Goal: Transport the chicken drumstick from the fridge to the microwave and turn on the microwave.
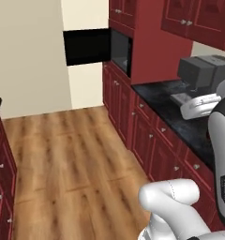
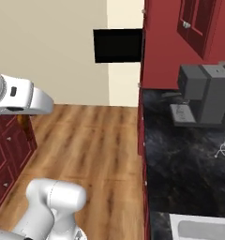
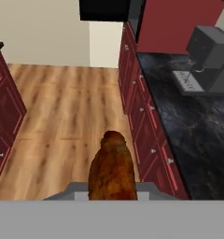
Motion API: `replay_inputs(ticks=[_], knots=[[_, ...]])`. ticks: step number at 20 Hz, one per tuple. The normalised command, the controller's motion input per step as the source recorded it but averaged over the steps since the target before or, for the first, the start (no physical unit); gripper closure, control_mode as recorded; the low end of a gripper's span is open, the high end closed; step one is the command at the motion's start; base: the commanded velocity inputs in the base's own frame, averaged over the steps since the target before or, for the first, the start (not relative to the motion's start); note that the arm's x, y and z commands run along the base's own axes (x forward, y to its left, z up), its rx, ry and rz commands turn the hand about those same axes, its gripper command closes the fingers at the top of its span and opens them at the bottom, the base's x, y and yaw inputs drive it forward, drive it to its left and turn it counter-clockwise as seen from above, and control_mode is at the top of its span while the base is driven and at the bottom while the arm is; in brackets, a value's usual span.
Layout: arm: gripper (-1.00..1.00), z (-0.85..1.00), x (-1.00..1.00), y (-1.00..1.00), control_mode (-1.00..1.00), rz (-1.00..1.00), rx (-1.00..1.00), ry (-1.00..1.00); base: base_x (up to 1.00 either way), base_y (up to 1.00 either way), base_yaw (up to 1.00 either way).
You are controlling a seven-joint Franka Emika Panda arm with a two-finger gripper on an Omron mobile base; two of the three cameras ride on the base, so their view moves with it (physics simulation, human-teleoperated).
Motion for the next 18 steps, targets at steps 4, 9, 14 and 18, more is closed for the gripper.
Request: replay_inputs(ticks=[4, 9, 14, 18], knots=[[1.0, 0.0, 0.0, 0.0, 1.0, 0.0, 0.0, 0.0, 0.63, 0.14, -0.21], [1.0, 0.0, 0.0, 0.0, 1.0, 0.0, 0.0, 0.0, 0.51, 0.24, -0.23], [1.0, 0.0, 0.0, 0.0, 1.0, 0.0, 0.0, 0.0, 0.53, 0.41, -0.28], [1.0, 0.0, 0.0, 0.0, 1.0, 0.0, 0.0, 0.0, 0.54, 0.53, -0.32]])
